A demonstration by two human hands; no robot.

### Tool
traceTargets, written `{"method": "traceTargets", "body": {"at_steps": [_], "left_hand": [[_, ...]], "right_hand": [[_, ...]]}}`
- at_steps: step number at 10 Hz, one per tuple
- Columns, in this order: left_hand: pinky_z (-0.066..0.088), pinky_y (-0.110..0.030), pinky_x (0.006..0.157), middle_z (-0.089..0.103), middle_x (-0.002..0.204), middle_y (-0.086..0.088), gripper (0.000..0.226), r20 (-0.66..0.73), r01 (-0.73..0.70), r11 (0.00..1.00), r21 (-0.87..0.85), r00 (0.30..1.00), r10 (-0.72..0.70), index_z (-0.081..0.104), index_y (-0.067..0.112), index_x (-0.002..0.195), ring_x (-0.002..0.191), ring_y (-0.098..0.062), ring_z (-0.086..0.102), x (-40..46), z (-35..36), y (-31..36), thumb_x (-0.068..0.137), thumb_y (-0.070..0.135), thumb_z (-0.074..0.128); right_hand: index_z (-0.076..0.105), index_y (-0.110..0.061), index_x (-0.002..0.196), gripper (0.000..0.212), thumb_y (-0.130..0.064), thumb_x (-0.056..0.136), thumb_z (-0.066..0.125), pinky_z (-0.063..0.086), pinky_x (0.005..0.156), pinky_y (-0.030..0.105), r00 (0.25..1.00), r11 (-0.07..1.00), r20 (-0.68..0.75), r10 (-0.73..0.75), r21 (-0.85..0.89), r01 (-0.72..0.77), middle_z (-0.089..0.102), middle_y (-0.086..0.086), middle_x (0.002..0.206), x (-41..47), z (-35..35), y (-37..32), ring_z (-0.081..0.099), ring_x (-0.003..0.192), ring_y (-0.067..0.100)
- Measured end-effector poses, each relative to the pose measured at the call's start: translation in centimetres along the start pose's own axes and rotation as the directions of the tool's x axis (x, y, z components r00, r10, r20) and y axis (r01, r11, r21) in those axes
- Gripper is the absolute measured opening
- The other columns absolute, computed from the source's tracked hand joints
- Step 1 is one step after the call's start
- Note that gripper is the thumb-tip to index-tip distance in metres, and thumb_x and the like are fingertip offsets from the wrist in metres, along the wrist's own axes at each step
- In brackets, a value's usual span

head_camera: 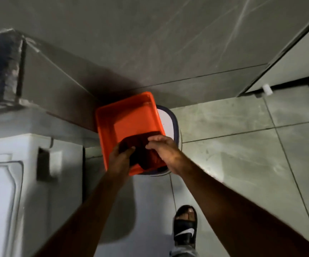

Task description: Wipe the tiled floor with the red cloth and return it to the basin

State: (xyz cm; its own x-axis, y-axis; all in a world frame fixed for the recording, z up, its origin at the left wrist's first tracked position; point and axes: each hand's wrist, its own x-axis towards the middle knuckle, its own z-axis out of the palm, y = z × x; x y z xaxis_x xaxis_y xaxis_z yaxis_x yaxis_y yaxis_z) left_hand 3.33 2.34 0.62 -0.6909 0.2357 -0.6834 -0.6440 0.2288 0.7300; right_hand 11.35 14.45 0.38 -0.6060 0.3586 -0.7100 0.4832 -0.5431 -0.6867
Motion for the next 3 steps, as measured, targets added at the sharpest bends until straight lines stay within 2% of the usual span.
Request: {"method": "traceTargets", "body": {"at_steps": [1,2,3], "left_hand": [[0.057,-0.028,0.064,0.074,0.081,-0.005,0.025,0.050,-0.046,0.998,0.032,0.998,0.044,0.067,0.013,0.093,0.070,-0.017,0.070,1.8,0.2,0.1,0.087,-0.006,0.051],[0.051,-0.025,0.058,0.068,0.083,-0.011,0.021,0.028,-0.064,0.982,0.176,0.998,0.060,0.064,-0.003,0.102,0.064,-0.017,0.065,2.5,0.4,-0.9,0.085,-0.007,0.053],[0.055,-0.026,0.066,0.069,0.088,-0.013,0.023,-0.039,-0.149,0.892,0.426,0.982,0.182,0.061,-0.001,0.107,0.079,-0.024,0.067,0.8,0.5,-1.2,0.084,-0.003,0.057]], "right_hand": [[0.071,-0.025,0.091,0.024,-0.025,0.067,0.074,0.045,0.066,0.025,0.999,0.998,0.005,-0.037,-0.040,0.037,0.065,-0.012,0.077,1.6,1.2,-0.9,0.060,0.077,0.010],[0.061,-0.030,0.093,0.031,-0.032,0.063,0.068,0.046,0.078,0.034,0.996,0.993,0.051,-0.075,-0.092,0.080,0.065,-0.010,0.082,1.6,0.8,-1.3,0.059,0.083,0.013],[0.060,-0.026,0.117,0.052,-0.034,0.066,0.068,0.049,0.089,0.036,0.994,0.992,-0.039,-0.102,-0.084,0.098,0.066,-0.001,0.116,-0.6,-1.0,-0.2,0.061,0.106,0.020]]}}
